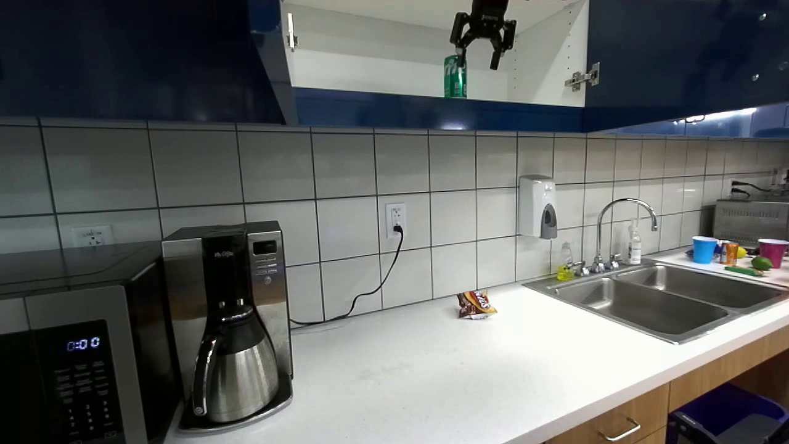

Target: Put the green can inside the open upper cabinet.

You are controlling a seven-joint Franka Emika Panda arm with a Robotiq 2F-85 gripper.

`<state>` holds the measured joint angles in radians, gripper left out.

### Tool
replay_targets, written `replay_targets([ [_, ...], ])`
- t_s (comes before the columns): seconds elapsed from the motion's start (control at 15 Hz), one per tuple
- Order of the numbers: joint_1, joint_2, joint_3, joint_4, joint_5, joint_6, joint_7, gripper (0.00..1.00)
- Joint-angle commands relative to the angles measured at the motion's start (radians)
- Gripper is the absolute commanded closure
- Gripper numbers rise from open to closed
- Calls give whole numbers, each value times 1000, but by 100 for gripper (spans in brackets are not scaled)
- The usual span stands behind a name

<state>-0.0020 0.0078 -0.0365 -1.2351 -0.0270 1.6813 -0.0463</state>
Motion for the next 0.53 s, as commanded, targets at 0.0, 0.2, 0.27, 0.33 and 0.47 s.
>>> replay_targets([
  [0.0, -6, -172, -10, -246, 19, 72, -71, 0],
  [0.2, 0, -281, -21, -404, 18, 103, -110, 0],
  [0.27, 2, -316, -23, -457, 18, 111, -123, 0],
  [0.33, 3, -351, -24, -512, 15, 121, -132, 0],
  [0.47, 2, -417, -23, -619, 18, 138, -149, 0],
])
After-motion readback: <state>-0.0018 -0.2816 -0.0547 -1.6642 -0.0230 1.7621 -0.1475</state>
